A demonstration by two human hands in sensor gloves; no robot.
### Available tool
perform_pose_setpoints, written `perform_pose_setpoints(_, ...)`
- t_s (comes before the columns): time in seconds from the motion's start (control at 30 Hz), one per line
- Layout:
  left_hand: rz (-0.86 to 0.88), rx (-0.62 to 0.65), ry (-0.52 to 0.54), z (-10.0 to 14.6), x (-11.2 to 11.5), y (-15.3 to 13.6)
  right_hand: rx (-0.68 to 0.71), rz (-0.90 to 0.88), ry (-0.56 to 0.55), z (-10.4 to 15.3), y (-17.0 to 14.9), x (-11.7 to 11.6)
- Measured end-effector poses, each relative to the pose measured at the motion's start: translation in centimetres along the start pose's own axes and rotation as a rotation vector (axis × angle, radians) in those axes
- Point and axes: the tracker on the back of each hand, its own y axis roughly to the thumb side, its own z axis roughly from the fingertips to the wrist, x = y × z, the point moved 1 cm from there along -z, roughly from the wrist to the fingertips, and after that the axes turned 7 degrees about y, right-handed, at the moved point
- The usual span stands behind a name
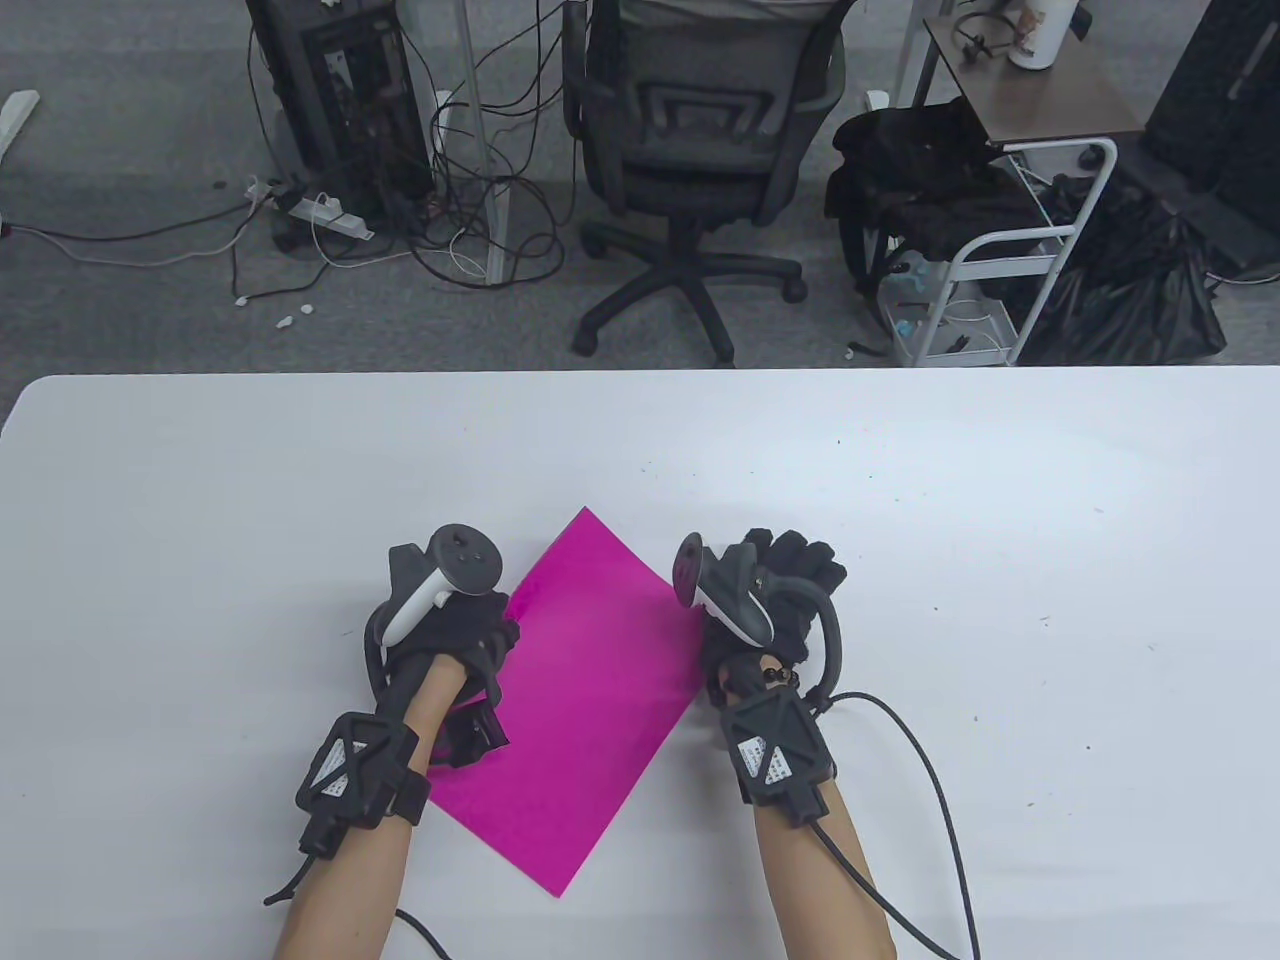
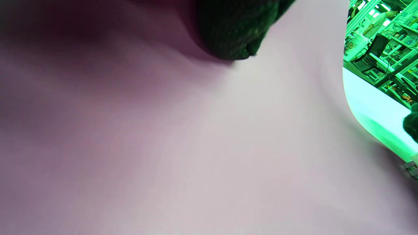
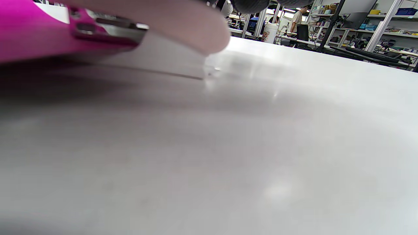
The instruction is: Push down lever to staple documents
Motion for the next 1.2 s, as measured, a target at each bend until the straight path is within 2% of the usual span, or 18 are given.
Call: perform_pose_setpoints(1.2,0.014,0.002,-0.006,-0.08,-0.02,-0.2,-0.017,0.058,0.067,-0.31,0.57,-0.55)
